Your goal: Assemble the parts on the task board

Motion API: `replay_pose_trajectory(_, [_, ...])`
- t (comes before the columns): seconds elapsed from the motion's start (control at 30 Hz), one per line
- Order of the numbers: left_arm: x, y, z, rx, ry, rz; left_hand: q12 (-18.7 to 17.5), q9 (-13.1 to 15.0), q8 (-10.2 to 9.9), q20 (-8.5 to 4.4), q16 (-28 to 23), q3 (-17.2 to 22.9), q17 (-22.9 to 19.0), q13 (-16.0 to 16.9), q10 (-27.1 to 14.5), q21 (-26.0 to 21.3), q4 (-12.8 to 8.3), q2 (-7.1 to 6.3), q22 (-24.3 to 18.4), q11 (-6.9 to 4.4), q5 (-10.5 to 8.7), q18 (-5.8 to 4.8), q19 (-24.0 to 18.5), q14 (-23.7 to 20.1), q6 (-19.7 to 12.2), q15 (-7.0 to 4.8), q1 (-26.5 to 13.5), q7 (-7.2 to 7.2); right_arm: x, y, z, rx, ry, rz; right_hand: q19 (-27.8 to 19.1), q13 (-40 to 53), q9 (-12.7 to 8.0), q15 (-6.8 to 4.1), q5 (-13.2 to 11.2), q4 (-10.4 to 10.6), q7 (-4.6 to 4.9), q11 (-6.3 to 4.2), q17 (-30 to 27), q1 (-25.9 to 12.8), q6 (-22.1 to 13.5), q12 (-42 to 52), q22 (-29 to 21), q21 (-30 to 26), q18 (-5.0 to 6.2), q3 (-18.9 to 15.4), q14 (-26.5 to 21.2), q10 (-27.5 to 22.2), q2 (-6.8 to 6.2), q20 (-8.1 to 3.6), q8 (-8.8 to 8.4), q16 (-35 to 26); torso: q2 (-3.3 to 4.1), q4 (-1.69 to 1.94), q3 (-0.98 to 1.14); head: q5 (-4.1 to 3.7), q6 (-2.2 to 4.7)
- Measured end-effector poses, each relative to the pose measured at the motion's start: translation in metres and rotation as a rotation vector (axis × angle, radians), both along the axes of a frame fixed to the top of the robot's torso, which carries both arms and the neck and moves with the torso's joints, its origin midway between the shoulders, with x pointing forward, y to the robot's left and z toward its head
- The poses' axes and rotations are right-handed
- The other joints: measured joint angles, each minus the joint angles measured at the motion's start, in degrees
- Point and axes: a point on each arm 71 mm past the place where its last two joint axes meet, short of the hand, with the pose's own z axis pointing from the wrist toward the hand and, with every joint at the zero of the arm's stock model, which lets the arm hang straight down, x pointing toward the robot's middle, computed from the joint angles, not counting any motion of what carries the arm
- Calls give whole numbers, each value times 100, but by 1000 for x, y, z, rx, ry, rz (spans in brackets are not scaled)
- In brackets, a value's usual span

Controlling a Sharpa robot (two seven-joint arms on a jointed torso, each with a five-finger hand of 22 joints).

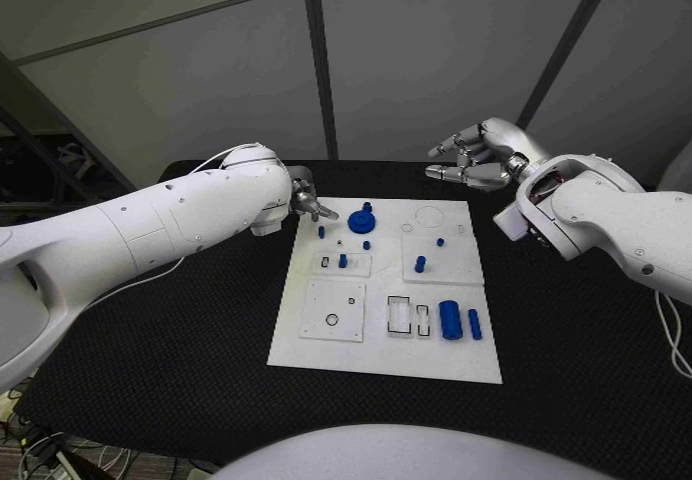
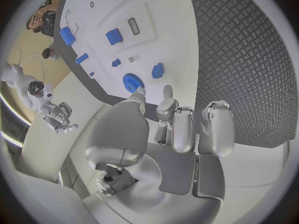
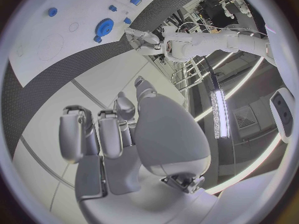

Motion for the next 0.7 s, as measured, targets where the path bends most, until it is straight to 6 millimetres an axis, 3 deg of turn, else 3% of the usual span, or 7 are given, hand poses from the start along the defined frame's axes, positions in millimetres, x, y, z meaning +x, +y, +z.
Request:
replay_pose_trajectory(0.27, [-1,-1,-4,24,37,-21,-21,-24,-24,0,0,-31,0,-8,0,0,-1,5,0,0,0,0,0,-21,20,21,5,20,0,0,0,-1,1,1,0,0,0,0,0,0,0,0,0,0,0,0,0,0,0,0,0,0,0,0,0,0,-4,-2,2,-12,-6])
replay_pose_trajectory(0.7, [-2,-1,-8,49,82,-43,-21,-75,-68,0,0,-47,0,18,0,0,-17,128,0,0,0,0,0,-21,105,21,128,19,0,0,0,-2,4,3,0,0,0,0,0,0,0,0,-1,0,0,0,-1,0,0,0,0,0,0,0,0,0,-7,-1,3,-2,-16])
